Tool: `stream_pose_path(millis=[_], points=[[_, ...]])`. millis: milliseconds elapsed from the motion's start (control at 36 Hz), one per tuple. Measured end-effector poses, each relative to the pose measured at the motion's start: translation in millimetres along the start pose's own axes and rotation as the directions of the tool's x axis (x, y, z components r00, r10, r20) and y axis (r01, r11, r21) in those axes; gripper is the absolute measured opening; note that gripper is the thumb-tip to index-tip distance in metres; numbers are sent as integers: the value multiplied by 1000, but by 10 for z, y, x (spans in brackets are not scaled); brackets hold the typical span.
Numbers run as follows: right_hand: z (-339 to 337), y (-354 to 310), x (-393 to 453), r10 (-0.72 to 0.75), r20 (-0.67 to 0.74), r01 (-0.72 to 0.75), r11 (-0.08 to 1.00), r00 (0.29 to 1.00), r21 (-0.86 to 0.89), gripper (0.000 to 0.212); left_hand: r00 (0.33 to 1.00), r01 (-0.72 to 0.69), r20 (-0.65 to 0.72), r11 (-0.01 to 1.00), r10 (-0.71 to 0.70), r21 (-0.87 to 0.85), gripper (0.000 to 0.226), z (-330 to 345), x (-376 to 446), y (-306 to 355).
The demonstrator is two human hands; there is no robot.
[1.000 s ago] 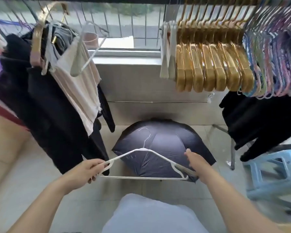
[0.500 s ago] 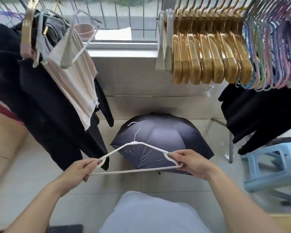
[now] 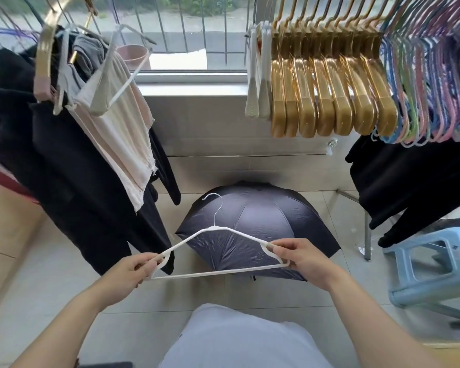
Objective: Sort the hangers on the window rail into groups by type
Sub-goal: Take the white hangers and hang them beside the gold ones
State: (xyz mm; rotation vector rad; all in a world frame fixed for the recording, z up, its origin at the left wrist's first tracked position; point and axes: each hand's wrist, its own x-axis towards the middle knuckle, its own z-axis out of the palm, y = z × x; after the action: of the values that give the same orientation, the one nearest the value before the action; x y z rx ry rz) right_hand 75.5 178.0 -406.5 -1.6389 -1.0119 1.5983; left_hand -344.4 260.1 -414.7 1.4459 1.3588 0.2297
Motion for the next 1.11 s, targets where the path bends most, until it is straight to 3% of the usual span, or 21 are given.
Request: stream_pose_path(millis=[139,278,361,500,583,750,1111], points=[[3,-56,-5,78,37,-81,991,996,106,20,1000,29,-1,986,-29,167,18,59,88,28],[106,-233,-23,29,84,-39,991,996,126,18,998,24,-55,945,-7,327,25,203,234,211],[199,-370,-25,-37,96,31,997,995,66,16,990,-57,-120,985,77,161,49,345,303,605],[401,-641,23,-138,70,142,988,988,-59,17,932,-218,-343,936,115,-276,31,413,399,1394],[466,-779,37,-185,29,187,970,982,-158,16,906,-260,-418,876,76,-406,23,344,462,1593],[460,-904,-26,-238,-44,225,954,970,-199,17,876,-358,-457,841,152,-405,23,272,528,1667],[509,-939,-60,-209,-20,201,959,978,-200,17,850,-419,-466,850,244,-318,26,202,476,1801]])
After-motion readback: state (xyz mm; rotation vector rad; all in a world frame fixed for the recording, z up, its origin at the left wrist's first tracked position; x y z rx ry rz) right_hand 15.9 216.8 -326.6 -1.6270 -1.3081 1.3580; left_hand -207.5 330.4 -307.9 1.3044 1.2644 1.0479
